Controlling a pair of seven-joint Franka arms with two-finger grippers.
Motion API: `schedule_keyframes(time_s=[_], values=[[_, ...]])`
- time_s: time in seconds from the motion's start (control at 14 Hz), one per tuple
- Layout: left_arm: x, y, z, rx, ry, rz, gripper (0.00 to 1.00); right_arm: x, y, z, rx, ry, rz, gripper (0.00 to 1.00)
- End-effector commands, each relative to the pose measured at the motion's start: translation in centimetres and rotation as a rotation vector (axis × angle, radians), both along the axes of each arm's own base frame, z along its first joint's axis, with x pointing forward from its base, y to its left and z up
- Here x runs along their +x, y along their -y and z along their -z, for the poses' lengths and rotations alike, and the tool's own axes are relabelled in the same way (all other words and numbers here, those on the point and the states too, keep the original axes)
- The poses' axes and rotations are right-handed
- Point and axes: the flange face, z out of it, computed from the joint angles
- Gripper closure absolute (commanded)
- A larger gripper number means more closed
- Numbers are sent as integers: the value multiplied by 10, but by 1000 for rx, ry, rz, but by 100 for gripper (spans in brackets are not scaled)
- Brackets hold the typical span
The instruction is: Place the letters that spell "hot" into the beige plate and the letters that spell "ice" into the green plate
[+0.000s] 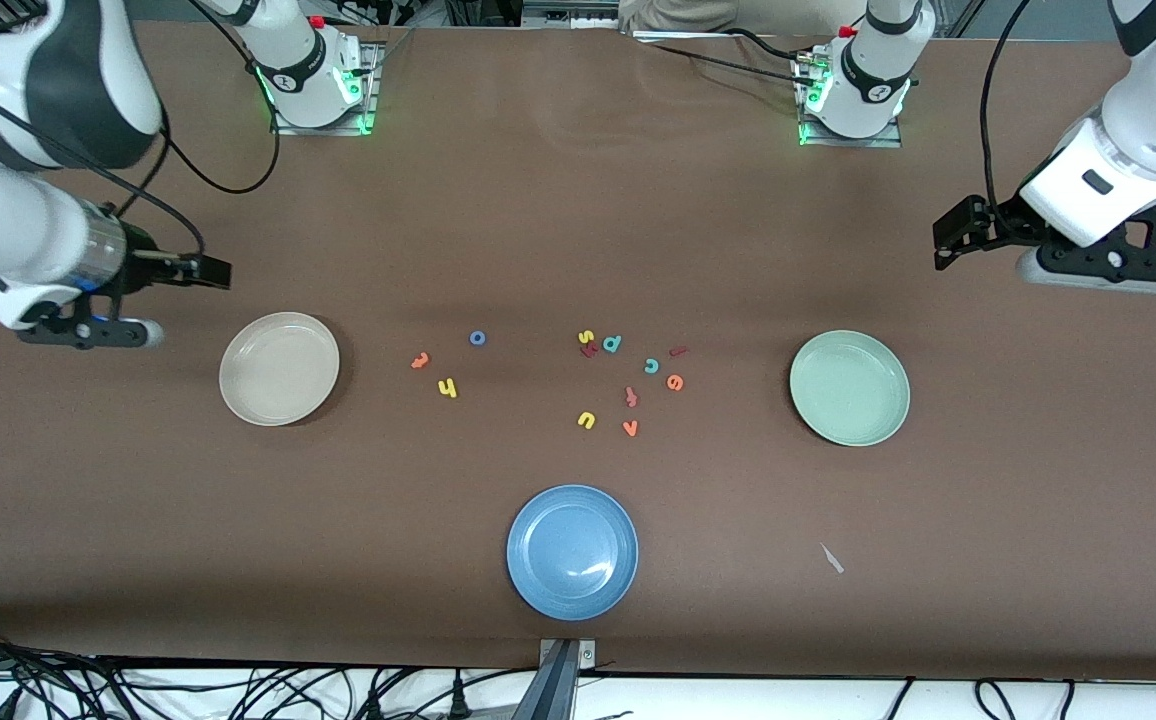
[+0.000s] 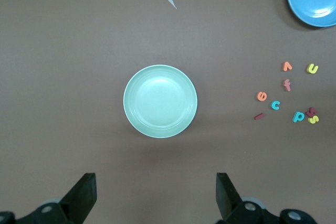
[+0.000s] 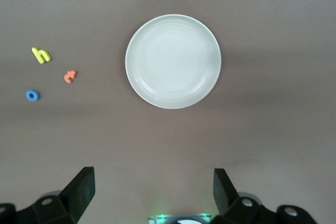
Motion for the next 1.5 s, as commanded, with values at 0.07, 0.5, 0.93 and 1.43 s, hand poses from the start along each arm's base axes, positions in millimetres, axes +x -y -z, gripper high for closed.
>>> schedule_keyframes(time_s=[0.07,0.5,0.93,1.43], values=[[10,22,24,-7,-49,62,0,9,-38,50,50,0,91,0],[56,123,158,-37,-120,191,0,-28,-145,142,3,116,276,0],[58,198,254,-49,-108,47,0,-56,-213,215,-2,194,388,0],[45,241,356,-37,-131,-63,0,-63,-248,260,31,260,437,0]])
